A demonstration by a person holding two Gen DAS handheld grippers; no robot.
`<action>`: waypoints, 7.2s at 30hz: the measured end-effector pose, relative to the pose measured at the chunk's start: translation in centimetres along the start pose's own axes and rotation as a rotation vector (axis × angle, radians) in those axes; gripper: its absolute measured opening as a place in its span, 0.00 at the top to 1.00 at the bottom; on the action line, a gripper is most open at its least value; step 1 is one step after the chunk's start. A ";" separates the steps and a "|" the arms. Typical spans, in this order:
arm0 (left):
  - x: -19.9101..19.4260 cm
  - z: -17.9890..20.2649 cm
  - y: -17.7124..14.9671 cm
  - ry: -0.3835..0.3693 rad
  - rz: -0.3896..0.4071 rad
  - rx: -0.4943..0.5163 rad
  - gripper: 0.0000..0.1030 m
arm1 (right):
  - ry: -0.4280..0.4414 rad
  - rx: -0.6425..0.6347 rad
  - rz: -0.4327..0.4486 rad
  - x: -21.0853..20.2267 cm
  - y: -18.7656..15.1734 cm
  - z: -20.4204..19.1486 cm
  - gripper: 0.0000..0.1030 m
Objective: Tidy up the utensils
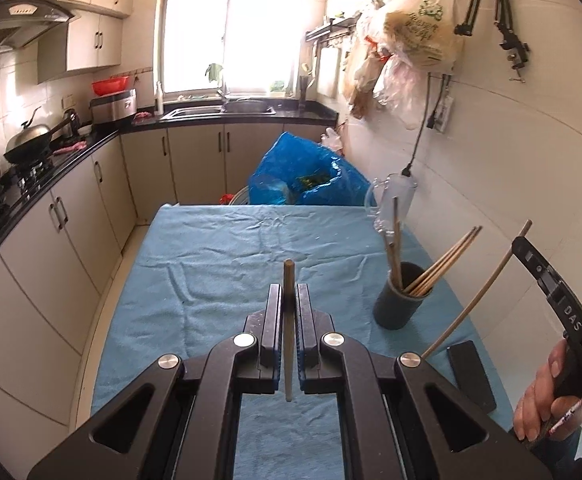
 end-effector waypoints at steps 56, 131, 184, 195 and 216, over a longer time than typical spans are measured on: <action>9.4 15.4 11.7 -0.206 0.051 0.096 0.95 | -0.122 0.049 0.129 4.2 6.4 7.4 0.92; 17.8 11.3 4.1 -0.085 -0.071 0.066 0.88 | -0.180 -0.042 -0.108 7.6 0.1 8.1 0.90; 4.0 2.2 -13.6 0.267 -0.057 0.072 0.03 | -0.390 -0.176 -0.222 -3.6 -10.0 -2.8 0.14; 3.9 2.4 -13.6 0.269 -0.061 0.086 0.03 | -0.384 -0.173 -0.234 -3.8 -10.1 -2.9 0.14; 0.7 2.9 -14.0 0.294 -0.011 0.087 0.03 | -0.348 -0.162 -0.213 -5.5 -10.0 -3.8 0.14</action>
Point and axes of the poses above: each gripper's, at about its wrist camera, not at the fingertips, and x roughly the way its jaws point, z to its right, y to its top, the point moved 1 cm from there along x, roughly the way its jaws point, and after that the axes turned 1 degree about z, right-handed, at the moved point
